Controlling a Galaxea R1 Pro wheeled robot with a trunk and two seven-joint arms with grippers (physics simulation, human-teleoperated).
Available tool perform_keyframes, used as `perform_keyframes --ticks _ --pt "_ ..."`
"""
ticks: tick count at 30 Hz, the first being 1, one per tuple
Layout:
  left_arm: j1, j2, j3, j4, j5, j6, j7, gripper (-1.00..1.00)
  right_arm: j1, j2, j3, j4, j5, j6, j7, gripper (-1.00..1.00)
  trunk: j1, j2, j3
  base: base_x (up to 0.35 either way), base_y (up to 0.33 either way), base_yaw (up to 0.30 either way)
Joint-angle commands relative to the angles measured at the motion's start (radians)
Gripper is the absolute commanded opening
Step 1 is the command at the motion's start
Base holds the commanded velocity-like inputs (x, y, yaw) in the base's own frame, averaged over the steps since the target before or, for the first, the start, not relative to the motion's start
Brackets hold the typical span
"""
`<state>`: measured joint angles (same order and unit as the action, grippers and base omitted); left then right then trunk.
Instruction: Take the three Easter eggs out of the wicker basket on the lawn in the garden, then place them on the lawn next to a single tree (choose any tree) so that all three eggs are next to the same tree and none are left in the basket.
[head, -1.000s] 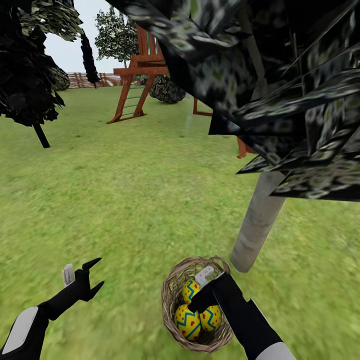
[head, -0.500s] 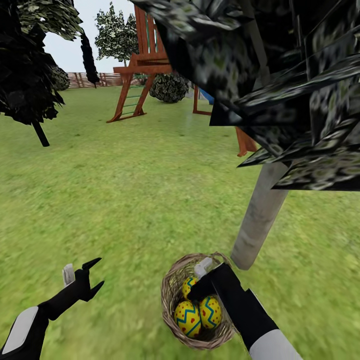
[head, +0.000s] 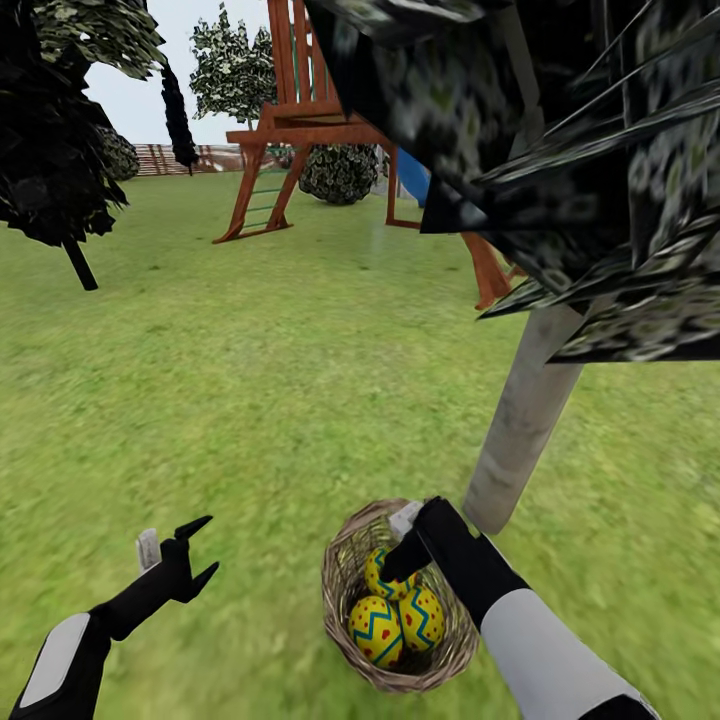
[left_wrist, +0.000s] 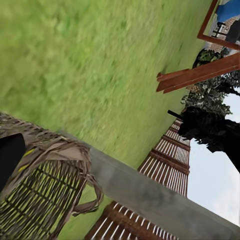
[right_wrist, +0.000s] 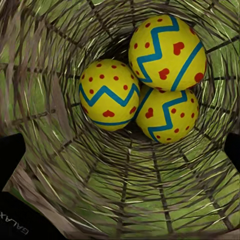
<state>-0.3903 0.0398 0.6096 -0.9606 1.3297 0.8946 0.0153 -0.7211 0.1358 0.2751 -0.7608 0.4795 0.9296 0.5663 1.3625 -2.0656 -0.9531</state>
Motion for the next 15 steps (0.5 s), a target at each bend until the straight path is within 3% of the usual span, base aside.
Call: perform_keyframes --ticks 1,15 --pt "-0.001 -0.002 0.003 0.0 0.002 0.006 0.002 1.0 -0.012 0.0 0.0 0.024 0.009 0.002 0.009 1.0 0.004 -0.008 -0.004 0.0 0.0 0.0" --pt "-0.001 0.008 0.005 0.002 0.002 0.006 0.002 1.0 -0.023 0.001 -0.001 0.054 -0.007 -0.004 0.016 1.0 0.057 -0.106 -0.048 0.0 0.0 0.0"
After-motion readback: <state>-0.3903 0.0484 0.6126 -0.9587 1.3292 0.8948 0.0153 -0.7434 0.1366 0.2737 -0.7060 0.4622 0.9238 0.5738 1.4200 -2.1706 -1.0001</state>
